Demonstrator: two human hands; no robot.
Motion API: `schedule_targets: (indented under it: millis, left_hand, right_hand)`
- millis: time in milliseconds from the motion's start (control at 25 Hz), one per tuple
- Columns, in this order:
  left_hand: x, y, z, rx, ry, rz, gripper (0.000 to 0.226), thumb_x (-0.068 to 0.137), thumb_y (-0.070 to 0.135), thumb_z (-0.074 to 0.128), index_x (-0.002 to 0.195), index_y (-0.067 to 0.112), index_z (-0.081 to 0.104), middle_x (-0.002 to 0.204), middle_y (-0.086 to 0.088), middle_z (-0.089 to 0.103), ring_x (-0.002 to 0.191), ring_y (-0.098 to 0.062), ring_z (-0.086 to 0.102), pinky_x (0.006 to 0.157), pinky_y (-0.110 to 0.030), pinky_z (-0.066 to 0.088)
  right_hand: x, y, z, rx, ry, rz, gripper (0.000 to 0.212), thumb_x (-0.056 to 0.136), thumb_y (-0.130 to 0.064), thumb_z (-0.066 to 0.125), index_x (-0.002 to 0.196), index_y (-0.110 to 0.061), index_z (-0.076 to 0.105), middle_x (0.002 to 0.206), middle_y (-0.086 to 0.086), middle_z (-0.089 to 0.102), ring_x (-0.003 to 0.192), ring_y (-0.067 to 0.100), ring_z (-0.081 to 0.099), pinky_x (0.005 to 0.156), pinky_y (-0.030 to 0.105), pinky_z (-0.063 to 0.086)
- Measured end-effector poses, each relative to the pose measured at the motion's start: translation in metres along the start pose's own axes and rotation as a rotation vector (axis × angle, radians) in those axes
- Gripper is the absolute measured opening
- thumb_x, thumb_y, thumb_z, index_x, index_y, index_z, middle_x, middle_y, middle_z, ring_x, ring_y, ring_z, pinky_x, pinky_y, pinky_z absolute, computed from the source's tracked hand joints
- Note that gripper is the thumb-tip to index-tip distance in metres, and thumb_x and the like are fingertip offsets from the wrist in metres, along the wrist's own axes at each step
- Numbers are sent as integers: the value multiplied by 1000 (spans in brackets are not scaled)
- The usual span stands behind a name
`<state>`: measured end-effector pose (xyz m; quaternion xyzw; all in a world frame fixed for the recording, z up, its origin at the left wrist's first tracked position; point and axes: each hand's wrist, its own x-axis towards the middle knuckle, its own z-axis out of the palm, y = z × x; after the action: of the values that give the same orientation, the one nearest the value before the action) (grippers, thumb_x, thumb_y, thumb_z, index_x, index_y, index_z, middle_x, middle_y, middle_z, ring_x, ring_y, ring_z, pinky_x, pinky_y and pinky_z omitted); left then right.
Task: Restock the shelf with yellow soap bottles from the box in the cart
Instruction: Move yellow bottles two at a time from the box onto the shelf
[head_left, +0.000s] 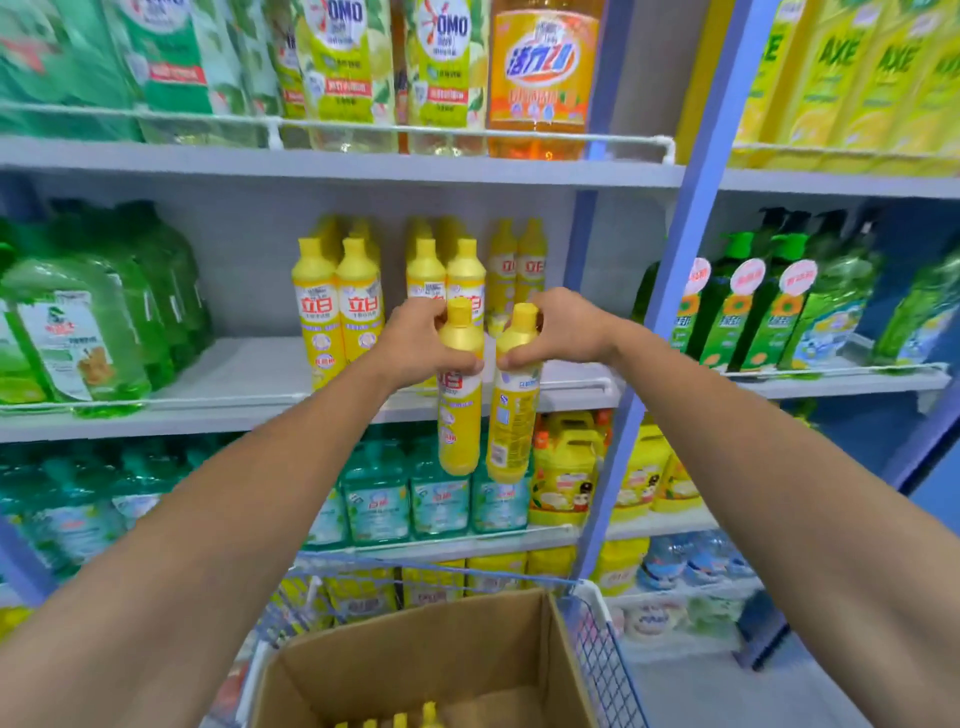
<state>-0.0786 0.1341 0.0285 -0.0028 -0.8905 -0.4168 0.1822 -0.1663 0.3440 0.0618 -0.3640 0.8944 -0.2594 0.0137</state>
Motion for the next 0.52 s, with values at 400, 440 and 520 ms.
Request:
schedule_targets:
  millis: [400,440,520]
  left_hand:
    - [100,96,26,119,205,28,30,61,26,92,71,17,64,67,4,63,56,-4,52,49,-21,39]
    - [109,97,33,121,221,15,30,61,26,92,75,15,67,71,1,68,61,-8,57,53,-24,45]
    - [125,93,52,130,247,-28,32,61,24,91,83,13,71,81,-5,74,73,-18,66,65,-35,53]
  right_hand:
    - [44,55,-118,1,266,-101,48,62,-49,93,69,-12,63,68,5,68,65,14,57,67,37,49]
    - [50,64,-120,15,295,-102,46,63,-47,93,70,-12,64,70,7,69,66,17,59,69,39,50]
    - [60,81,-118,26,343,-102,42,65,-42,93,66,-18,59,64,0,64,64,16,56,65,33,46]
